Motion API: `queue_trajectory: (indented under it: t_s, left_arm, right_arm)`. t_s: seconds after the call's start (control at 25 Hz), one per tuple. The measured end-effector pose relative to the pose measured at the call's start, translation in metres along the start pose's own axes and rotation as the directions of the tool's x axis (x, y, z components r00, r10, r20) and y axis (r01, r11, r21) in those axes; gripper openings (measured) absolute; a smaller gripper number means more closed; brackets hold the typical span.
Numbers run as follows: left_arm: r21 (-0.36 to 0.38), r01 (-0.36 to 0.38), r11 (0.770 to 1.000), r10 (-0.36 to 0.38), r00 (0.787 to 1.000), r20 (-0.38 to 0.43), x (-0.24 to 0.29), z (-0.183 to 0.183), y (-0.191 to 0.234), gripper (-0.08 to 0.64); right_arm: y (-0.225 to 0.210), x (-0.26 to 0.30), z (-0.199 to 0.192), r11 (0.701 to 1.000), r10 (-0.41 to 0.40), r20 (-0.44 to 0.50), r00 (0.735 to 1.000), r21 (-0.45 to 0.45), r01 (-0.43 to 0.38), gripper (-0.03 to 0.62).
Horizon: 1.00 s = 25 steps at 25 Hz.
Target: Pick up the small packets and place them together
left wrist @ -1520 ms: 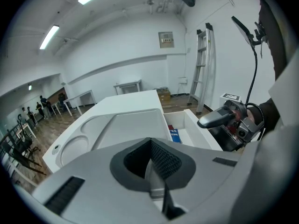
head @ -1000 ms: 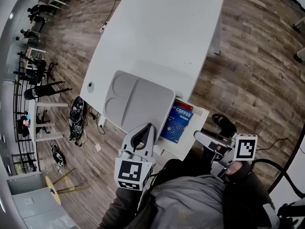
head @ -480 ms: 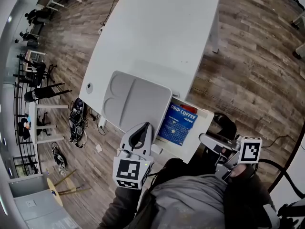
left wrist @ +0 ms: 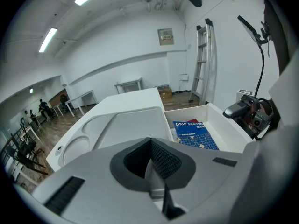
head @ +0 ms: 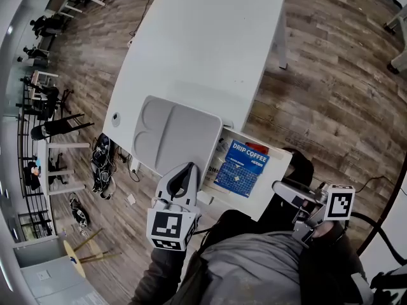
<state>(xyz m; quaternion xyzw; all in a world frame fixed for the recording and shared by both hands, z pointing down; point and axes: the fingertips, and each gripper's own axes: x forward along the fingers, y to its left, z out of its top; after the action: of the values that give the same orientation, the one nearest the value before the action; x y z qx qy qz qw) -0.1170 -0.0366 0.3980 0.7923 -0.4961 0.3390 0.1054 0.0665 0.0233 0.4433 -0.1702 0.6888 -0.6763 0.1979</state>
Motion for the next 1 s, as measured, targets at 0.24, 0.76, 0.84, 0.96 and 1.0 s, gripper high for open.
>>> queue_trajectory:
  t_s: [0.24, 0.76, 0.84, 0.96, 1.0]
  left_arm:
    - [0.001, -0.002, 1.0, 0.002, 1.0, -0.006, -0.002, -0.001, -0.002, -0.012]
    - [0.01, -0.012, 1.0, 0.012, 1.0, -0.024, 0.001, -0.001, -0.004, -0.012]
    - [0.007, -0.012, 1.0, 0.012, 1.0, -0.026, 0.002, -0.001, -0.005, -0.012]
    - [0.005, -0.014, 1.0, 0.014, 1.0, -0.027, 0.002, 0.0, -0.005, -0.012]
    - [0.004, -0.015, 1.0, 0.015, 1.0, -0.028, 0.002, 0.001, -0.005, -0.012]
  right_arm:
    - [0.001, -0.014, -0.004, 1.0, -0.005, 0.008, 1.0, 0.01, 0.005, 0.192]
    - [-0.002, -0.044, 0.0, 1.0, 0.003, 0.027, 1.0, 0.01, -0.003, 0.19]
    - [-0.004, -0.049, 0.0, 1.0, 0.003, 0.029, 1.0, 0.019, -0.003, 0.19]
    - [-0.004, -0.052, 0.0, 1.0, 0.004, 0.028, 1.0, 0.021, -0.005, 0.189]
    - [-0.004, -0.053, 0.0, 1.0, 0.005, 0.026, 1.0, 0.022, -0.006, 0.189]
